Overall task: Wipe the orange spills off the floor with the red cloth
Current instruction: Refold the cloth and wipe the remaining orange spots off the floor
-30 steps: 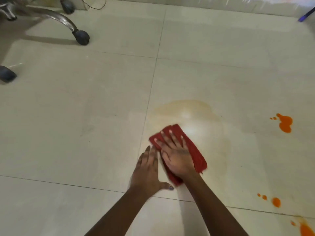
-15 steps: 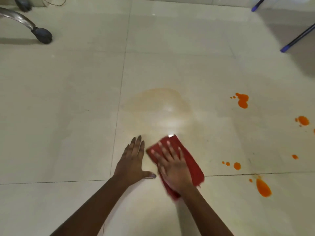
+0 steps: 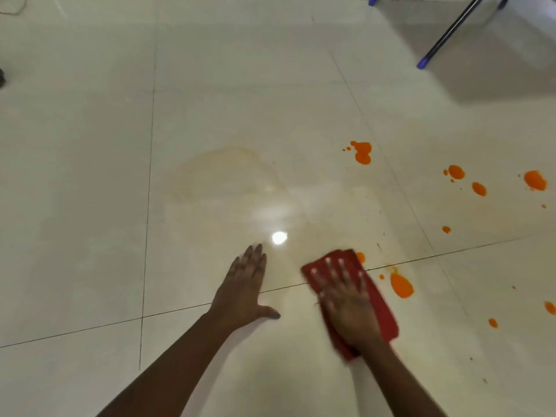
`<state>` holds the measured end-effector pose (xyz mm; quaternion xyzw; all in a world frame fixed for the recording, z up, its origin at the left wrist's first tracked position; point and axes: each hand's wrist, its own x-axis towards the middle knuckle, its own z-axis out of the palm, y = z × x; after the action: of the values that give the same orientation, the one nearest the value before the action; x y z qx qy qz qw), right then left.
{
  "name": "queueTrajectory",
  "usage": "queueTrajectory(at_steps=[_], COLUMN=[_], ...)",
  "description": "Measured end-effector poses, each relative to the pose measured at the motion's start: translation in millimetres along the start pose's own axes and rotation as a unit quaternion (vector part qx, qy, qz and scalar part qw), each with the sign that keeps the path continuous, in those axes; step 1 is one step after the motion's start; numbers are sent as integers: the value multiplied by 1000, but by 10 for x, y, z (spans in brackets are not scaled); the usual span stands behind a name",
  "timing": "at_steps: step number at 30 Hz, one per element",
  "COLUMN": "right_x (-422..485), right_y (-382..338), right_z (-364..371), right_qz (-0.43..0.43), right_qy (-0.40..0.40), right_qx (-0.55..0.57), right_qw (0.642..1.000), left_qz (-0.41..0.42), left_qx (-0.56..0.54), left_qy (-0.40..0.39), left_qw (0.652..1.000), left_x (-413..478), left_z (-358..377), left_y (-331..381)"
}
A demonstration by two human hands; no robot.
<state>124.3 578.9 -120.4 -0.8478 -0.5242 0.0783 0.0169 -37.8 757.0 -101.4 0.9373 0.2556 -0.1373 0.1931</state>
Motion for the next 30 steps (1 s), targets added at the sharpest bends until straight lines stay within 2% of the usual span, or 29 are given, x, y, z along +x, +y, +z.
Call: queueTrajectory(at_steps=[2, 4, 5, 7, 9, 10, 13, 16, 19, 21, 24, 27, 30], right_x=[364, 784, 885, 776, 287, 7, -282, 321, 632, 408, -128, -402, -392], right_y=[279, 246, 125, -166, -259, -182, 342, 538, 167, -35, 6, 224, 491], right_z=[-115, -190, -214, -149, -35, 16, 10, -185, -239, -170, -93, -77, -143], right_qz=[86, 149, 145, 70, -10, -21, 60, 151, 115, 52, 32, 84, 189], right_qy=[-16, -36, -45, -49, -35, -12, 12, -26, -43, -52, -47, -47, -56], right_qx=[11, 43, 43, 55, 49, 52, 22, 49, 80, 69, 75, 87, 93], right_qw=[996, 987, 987, 995, 998, 998, 998, 987, 989, 995, 996, 992, 976], left_qz=[14, 12, 9, 3, -2, -4, -8, -13, -17, -30, -30, -5, 18], left_qx=[5, 21, 28, 32, 32, 36, 56, 72, 79, 69, 70, 63, 33], left_qy=[-13, -13, -16, -23, -28, -31, -37, -47, -59, -66, -66, -68, -98], left_qw=[1000, 1000, 999, 999, 999, 999, 998, 996, 995, 995, 995, 996, 994], left_x=[49, 101, 118, 124, 119, 124, 146, 149, 152, 155, 155, 167, 163], left_z=[25, 48, 54, 43, 28, 18, 20, 18, -23, -49, -90, -102, -82], left_y=[173, 306, 336, 322, 311, 325, 381, 380, 410, 436, 510, 625, 884])
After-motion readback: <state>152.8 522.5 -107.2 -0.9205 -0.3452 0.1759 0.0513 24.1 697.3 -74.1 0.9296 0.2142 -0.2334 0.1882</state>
